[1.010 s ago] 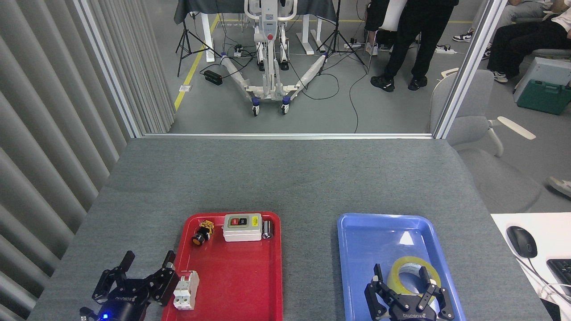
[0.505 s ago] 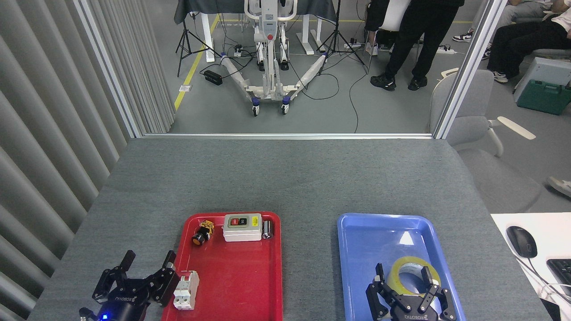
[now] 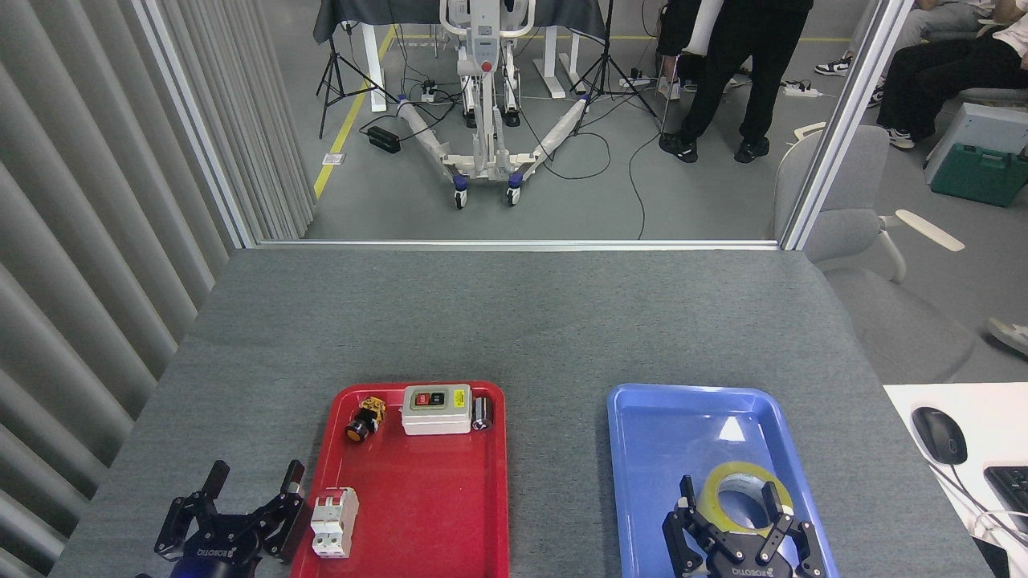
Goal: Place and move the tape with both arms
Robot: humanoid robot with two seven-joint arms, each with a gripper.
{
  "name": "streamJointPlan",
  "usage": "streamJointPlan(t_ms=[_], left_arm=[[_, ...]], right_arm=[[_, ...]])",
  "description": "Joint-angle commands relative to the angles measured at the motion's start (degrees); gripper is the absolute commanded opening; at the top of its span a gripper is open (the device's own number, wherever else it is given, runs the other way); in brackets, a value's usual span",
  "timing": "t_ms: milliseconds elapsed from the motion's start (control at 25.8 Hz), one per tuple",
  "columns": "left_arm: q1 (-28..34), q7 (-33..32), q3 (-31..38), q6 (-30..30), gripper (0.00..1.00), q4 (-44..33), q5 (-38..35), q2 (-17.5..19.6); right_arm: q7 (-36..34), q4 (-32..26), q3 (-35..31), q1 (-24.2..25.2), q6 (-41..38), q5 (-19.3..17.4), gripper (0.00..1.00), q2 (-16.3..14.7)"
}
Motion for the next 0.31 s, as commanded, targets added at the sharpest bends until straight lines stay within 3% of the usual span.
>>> streamJointPlan(t_ms=[0, 272], left_arm=[[0.49, 1.00, 0.08, 0.03, 1.00, 0.19, -0.42, -0.06], [0.49, 0.30, 1.84, -0.41, 1.00, 0.37, 1.25, -0.32]], right_arm=[[-0.10, 0.00, -0.30, 0.00, -0.07, -0.01, 1.00, -0.04], [-0.19, 0.00, -0.21, 0.00, -0.34, -0.01, 1.00, -0.04]])
